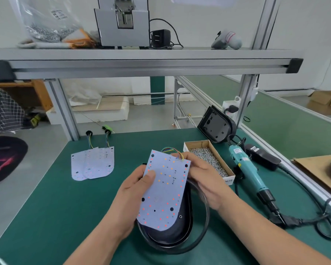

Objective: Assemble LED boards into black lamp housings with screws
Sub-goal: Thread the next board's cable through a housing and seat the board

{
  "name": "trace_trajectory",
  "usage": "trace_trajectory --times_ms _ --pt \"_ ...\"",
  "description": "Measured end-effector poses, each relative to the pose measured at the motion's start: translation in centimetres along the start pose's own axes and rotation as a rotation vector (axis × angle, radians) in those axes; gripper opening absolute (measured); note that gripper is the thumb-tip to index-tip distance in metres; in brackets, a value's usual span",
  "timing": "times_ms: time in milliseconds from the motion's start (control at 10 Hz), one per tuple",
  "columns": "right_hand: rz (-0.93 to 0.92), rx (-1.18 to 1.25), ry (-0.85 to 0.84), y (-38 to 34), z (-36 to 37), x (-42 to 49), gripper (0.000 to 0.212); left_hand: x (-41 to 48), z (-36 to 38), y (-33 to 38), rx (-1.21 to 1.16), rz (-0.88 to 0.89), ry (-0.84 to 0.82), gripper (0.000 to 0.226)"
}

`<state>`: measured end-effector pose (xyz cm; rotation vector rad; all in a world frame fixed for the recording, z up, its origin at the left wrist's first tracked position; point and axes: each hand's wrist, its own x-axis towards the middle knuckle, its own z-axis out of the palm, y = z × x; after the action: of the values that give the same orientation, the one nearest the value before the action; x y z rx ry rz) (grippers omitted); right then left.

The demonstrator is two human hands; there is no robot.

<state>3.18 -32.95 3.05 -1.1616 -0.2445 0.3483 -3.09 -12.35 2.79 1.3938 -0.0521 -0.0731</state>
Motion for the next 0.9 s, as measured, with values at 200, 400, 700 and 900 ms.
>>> trace_trajectory --times_ms 200,400,700,900 --pt "-0.038 -0.024 -0.045 0.2 0.7 -0.6 0.03 0.0 0.2 -0.2 0.078 0.046 0.044 0.021" --pt "-0.021 0.028 0.081 -0.2 -0.1 -0.5 0.021 -0.4 -0.1 1.4 0.233 -0.307 0.024 0.047" --pt "-0.011 0.082 0.147 -0.3 -0.6 -0.3 0.046 1.5 -1.0 -0.8 0.323 0.012 0.017 0.047" --pt "-0.023 0.139 0.117 -0.2 -0.5 -0.6 0.055 1.3 0.8 -0.4 0.045 -0.149 0.034 0.036"
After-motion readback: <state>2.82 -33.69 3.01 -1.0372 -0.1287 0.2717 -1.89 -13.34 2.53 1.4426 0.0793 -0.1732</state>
